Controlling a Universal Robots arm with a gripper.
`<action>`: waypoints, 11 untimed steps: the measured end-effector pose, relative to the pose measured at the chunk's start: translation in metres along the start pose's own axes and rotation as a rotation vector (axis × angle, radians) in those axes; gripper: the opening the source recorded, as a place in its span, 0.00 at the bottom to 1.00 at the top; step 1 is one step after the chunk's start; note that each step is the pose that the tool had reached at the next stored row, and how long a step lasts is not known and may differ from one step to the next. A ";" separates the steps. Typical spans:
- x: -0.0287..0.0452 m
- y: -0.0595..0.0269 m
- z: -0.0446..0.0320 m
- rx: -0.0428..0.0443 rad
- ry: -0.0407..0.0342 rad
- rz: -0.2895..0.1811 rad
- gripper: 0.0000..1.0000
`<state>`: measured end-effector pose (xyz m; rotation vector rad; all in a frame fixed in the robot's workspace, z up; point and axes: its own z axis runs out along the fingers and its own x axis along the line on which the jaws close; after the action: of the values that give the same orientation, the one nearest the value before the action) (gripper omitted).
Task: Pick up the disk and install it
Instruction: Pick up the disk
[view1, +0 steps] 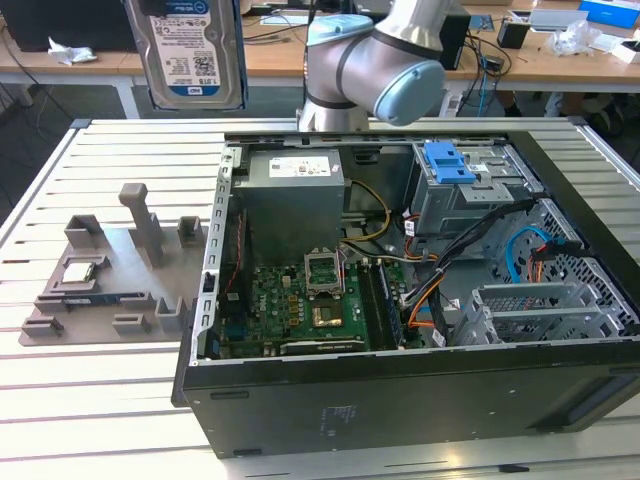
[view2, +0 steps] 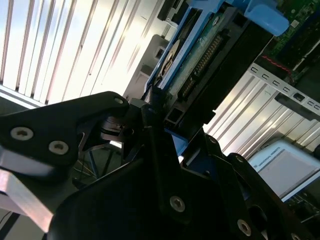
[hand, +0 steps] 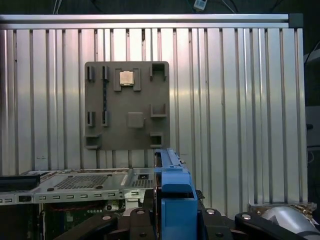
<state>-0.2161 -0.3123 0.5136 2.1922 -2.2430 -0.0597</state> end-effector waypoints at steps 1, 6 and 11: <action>-0.0002 -0.0041 -0.0002 -0.0001 0.0001 0.000 0.37; -0.0005 -0.0171 -0.0006 -0.0002 0.0001 0.000 0.37; -0.0011 -0.0362 -0.0011 -0.0003 0.0000 0.000 0.37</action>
<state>-0.1799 -0.3120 0.5136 2.1921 -2.2428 -0.0599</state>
